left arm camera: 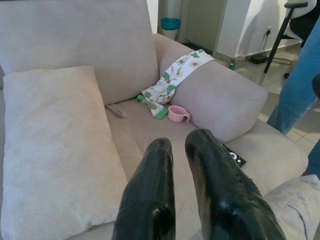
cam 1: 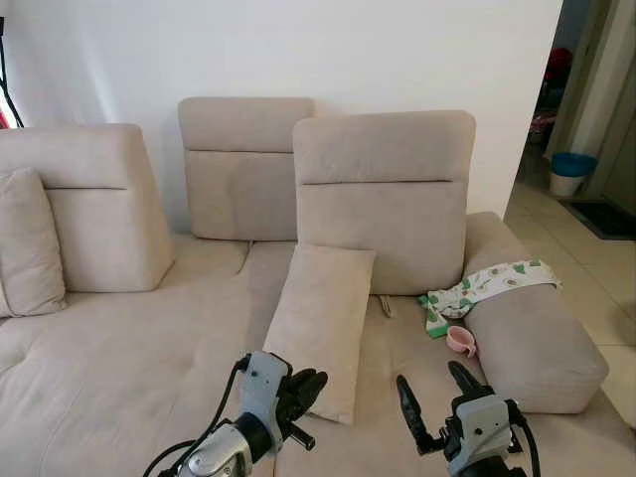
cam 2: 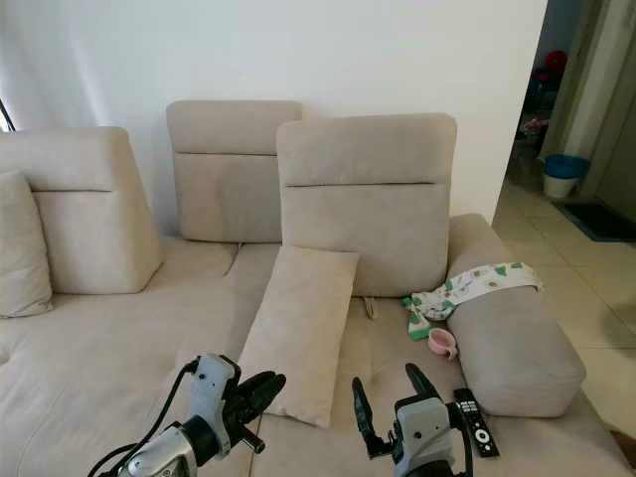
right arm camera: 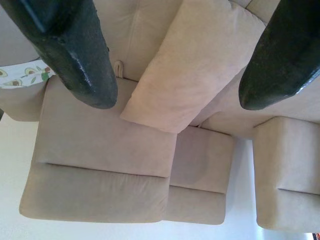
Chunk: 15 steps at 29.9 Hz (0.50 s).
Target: Move the pillow to the sofa from floor
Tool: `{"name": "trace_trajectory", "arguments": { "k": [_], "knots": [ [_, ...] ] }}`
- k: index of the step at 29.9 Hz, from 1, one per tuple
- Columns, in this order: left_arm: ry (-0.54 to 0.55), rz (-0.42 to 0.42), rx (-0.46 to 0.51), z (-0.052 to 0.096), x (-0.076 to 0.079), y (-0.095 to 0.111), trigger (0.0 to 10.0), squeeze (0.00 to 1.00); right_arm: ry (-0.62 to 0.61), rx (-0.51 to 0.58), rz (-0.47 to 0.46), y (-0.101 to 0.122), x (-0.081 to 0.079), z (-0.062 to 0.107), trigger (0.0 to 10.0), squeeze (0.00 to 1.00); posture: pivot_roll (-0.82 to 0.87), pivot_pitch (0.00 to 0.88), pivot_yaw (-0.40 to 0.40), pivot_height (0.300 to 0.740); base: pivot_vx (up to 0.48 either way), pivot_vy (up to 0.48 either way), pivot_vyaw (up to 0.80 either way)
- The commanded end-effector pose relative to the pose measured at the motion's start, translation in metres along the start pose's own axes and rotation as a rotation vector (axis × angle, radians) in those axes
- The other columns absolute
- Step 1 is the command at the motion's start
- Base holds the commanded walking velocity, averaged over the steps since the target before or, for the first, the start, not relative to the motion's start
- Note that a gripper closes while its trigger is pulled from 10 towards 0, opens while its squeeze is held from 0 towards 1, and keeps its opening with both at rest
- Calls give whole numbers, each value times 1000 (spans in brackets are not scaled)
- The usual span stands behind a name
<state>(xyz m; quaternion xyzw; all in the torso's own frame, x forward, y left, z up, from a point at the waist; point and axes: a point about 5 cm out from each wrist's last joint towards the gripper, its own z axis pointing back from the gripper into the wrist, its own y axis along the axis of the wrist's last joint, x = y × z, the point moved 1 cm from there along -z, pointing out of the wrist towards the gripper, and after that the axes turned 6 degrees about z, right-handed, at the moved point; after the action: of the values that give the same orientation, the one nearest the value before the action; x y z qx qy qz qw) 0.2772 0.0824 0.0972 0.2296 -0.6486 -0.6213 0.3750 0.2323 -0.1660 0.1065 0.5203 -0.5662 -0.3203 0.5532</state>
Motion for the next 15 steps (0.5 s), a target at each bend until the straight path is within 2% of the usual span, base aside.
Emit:
{"name": "trace_trajectory", "arguments": {
  "k": [1,5,15],
  "knots": [
    [14,2,-16,1,-4,-4,10000,0,-2,-14,-9,-2,-1,1,10000,0,-58,0,72,740,0,0,0],
    [13,-1,-16,1,-3,-4,10000,0,-7,-18,-10,-3,0,1,10000,0,-59,0,71,740,0,0,0],
    [6,-4,-22,2,-2,-5,10000,0,-19,-37,-15,-7,0,4,10000,0,-62,0,76,740,0,-297,0]
  ]
}}
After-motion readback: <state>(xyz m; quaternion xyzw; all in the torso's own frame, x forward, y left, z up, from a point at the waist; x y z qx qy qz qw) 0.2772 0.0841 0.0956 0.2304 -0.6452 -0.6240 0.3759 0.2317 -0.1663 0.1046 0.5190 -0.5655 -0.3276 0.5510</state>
